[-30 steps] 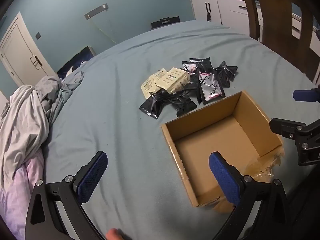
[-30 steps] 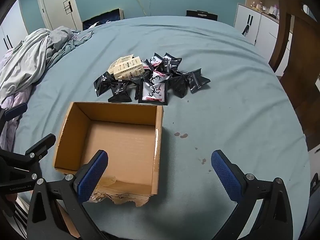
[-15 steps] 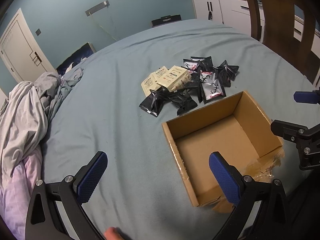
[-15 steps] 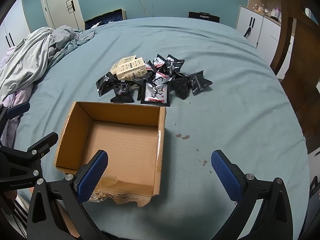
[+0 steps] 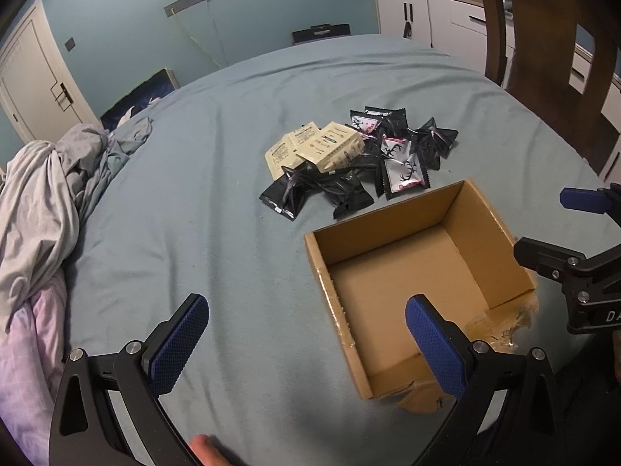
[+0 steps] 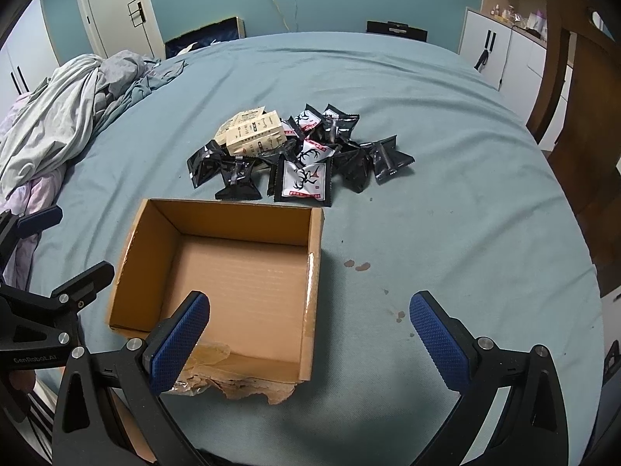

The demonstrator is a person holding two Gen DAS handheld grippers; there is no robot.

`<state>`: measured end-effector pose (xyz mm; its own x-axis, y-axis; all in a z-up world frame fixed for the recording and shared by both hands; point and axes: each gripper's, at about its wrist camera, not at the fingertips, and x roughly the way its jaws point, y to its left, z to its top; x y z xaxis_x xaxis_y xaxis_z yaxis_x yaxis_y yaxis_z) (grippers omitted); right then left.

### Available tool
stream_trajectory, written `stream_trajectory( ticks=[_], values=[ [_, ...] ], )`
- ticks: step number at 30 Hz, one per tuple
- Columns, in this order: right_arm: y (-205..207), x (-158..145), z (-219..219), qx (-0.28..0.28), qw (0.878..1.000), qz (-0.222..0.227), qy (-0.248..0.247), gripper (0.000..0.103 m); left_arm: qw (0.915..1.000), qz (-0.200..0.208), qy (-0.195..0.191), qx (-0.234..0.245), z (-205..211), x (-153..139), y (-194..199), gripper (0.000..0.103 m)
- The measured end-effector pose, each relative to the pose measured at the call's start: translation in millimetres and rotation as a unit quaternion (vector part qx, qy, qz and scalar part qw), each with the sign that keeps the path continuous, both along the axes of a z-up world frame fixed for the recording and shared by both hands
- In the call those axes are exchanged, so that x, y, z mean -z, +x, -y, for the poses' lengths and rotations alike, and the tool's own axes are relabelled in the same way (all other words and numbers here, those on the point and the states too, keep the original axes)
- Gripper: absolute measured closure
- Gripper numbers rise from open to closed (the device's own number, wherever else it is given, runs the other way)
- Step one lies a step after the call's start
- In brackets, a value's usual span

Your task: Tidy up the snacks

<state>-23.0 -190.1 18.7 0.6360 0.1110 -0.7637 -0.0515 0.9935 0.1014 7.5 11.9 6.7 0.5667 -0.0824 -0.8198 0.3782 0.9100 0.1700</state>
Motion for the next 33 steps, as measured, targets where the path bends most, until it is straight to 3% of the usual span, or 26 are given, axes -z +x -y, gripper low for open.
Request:
stream_trajectory(
  ticks=[15, 33],
  values=[
    [33.3, 5.9, 29.4, 0.046, 0.999, -0.016, 0.019, 0.000, 0.9999, -0.007, 0.002, -0.009, -0.9, 2.6, 6.6, 0.000],
    [138.8, 24.1, 61.4, 0.073, 0.993, -0.037, 0.083, 0.000, 0.9995, -0.014, 0.028, -0.009, -2.0, 17.4, 13.9, 0.000]
  ],
)
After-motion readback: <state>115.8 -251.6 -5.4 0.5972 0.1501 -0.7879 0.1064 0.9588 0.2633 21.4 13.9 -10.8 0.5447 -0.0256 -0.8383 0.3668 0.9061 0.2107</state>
